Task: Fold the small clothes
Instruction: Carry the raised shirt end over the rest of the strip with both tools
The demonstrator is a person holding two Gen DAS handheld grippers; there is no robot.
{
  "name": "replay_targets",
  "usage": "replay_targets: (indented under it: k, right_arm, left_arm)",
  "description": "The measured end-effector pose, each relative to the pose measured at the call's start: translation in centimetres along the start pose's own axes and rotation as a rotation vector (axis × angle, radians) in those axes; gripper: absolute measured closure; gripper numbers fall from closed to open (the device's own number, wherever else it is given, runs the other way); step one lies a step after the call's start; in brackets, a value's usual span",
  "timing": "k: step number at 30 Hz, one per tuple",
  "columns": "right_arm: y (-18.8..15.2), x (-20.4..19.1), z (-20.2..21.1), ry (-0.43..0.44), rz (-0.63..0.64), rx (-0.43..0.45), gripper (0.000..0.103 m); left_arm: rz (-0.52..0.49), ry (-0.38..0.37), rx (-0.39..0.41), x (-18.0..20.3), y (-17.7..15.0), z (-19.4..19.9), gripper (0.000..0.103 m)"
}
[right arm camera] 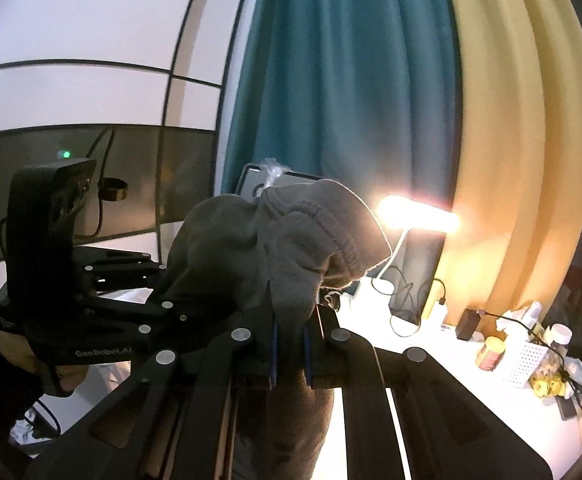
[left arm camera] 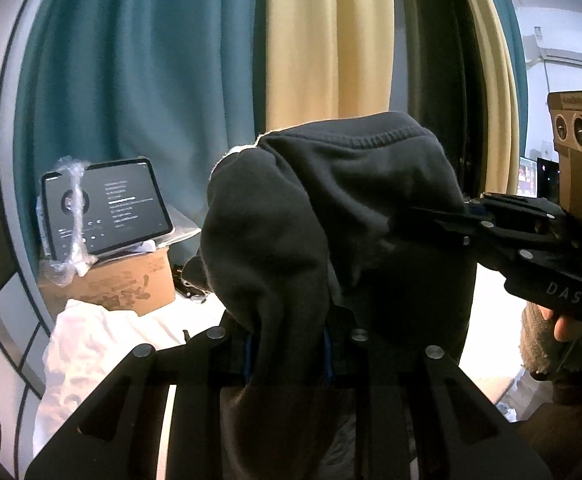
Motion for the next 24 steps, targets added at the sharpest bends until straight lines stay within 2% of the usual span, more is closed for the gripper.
replay_targets:
  k: [12, 24]
  right_arm:
    - [-2.5, 4.7, -3.5, -0.020, -0.095, -0.057, 0.093]
    - [-5.4, 8.1, -9.0, 0.014, -0.163, -0.133, 0.093]
  left_arm:
    - [0.004, -0.009, -0.088, 0.3, 0.1, -5.2, 0.080]
    - [0.035, 0.019, -0.196, -0.8, -1.4, -10.3, 0.080]
Point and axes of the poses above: each gripper's, at about its wrist camera, not at the fingertips, and z roughly against the way its jaws point, x to its right, y to its top, the point moved 7 cm from there along -z, roughly the way its jaws point, and after that the axes turned 1 degree about -x, right-handed, at the moved point
